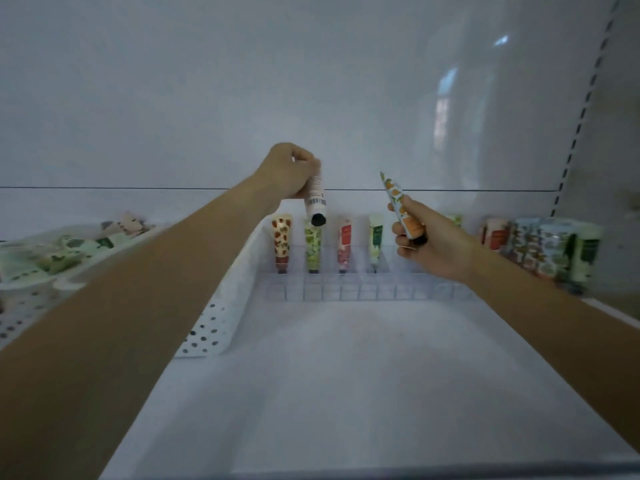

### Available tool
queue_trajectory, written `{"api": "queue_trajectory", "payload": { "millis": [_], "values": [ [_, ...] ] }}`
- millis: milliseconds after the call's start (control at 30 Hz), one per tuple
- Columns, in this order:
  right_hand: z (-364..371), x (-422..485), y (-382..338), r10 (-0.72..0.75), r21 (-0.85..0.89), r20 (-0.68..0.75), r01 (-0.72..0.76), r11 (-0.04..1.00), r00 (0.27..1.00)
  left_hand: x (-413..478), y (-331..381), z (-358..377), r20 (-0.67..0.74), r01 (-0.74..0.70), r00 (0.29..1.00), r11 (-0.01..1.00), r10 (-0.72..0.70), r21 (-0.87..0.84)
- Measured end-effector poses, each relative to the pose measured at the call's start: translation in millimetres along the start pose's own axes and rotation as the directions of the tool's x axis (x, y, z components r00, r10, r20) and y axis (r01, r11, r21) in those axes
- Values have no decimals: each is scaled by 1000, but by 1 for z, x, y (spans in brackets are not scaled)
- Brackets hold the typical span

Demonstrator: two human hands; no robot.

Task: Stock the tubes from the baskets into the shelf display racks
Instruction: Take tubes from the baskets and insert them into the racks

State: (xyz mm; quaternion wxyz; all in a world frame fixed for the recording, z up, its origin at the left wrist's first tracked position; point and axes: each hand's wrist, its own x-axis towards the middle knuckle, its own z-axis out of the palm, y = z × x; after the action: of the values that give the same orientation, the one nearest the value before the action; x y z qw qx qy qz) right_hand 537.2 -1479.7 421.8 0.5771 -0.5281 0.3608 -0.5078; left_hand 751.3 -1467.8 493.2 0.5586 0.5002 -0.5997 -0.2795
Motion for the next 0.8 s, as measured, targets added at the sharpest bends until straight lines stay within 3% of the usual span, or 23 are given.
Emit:
{"api": "queue_trajectory", "payload": {
  "millis": [100, 200, 267, 467, 600, 800],
  "values": [
    [-37, -7, 1, -110, -59, -122, 104, 993, 986, -9, 7, 53, 158, 105, 983, 993, -96, -49],
    [-76, -19, -4, -171, -26, -205, 169, 985, 964, -22, 6, 108, 180, 137, 978, 979, -109, -150],
    [-105, -28, -8, -224, -108, -278, 201, 974, 934, -31, 5, 146, 186, 159, 975, 962, -119, -223],
    [-183, -46, -14, -489, -466, -400, 288, 837, 775, -48, -6, 242, 181, 178, 976, 930, -125, -322],
    [-219, -50, -3, -540, -489, -468, 304, 817, 699, -53, -13, 286, 179, 180, 975, 936, -130, -303],
    [-241, -47, 6, -579, -570, -554, 235, 788, 598, -57, -33, 317, 28, 110, 994, 963, -106, -247]
  ]
}}
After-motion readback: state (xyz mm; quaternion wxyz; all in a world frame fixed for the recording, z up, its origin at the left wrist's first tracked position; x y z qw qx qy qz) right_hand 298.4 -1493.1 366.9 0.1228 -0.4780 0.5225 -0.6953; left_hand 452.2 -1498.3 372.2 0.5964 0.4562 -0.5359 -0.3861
